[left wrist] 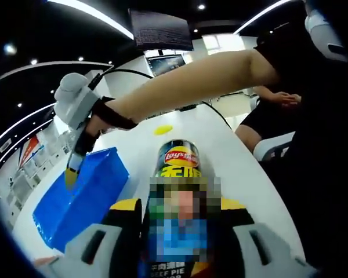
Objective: Open the lid of the chip container on the table, take out the chips, place them into the box in front of the container, and close the lid
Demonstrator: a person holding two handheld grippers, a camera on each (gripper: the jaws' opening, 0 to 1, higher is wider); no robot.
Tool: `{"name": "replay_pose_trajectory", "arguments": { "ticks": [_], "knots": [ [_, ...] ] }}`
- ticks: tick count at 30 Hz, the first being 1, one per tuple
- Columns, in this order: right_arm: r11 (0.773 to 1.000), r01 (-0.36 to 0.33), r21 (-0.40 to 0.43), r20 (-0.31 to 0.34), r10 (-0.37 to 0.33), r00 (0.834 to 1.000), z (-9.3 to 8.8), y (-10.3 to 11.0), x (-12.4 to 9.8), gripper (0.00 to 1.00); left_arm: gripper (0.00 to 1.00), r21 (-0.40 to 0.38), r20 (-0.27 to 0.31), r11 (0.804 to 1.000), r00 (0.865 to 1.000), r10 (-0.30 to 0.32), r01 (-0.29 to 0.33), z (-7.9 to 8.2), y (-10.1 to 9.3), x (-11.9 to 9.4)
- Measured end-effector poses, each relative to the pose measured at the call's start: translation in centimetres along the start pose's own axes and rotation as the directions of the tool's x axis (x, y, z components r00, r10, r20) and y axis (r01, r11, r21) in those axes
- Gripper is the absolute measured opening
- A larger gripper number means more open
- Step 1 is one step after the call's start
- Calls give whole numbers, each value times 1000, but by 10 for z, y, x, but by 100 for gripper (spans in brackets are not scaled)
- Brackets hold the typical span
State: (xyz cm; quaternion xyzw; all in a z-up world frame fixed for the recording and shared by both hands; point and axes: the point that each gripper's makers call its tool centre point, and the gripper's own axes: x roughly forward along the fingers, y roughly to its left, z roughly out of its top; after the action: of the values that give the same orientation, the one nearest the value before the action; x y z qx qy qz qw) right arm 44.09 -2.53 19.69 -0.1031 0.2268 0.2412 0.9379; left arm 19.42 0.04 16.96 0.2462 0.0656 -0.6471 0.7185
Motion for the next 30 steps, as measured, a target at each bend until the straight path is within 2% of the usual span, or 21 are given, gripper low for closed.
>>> {"name": "replay_pose_trajectory", "arguments": {
  "ticks": [4, 9, 14, 19, 22, 25, 30],
  "knots": [
    [996, -15, 88, 31, 12, 999, 3, -8, -1, 25, 50, 1, 1, 1000, 1000, 0, 0, 0, 0, 0],
    [988, -24, 149, 59, 15, 998, 8, -20, -7, 25, 50, -2, 3, 1000, 1000, 0, 0, 1, -1, 0],
    [971, -75, 226, 132, 46, 990, 24, -35, -23, 25, 50, -4, 7, 1000, 1000, 2, -2, 1, -1, 1],
    [957, -99, 274, 206, 42, 978, 40, -66, -58, 25, 50, -1, 8, 1000, 1000, 4, -4, 2, -2, 1],
    [952, -113, 284, 245, 42, 969, 44, -74, -81, 25, 50, -1, 6, 1000, 1000, 3, -3, 2, -2, 1],
    [935, -140, 326, 289, 42, 956, 49, -94, -106, 26, 50, 1, 4, 1000, 1000, 4, -4, 2, -3, 1],
    [937, -143, 319, 315, 38, 948, 41, -105, -147, 25, 50, 2, -1, 1000, 1000, 3, -3, 2, -3, 2]
  ]
}}
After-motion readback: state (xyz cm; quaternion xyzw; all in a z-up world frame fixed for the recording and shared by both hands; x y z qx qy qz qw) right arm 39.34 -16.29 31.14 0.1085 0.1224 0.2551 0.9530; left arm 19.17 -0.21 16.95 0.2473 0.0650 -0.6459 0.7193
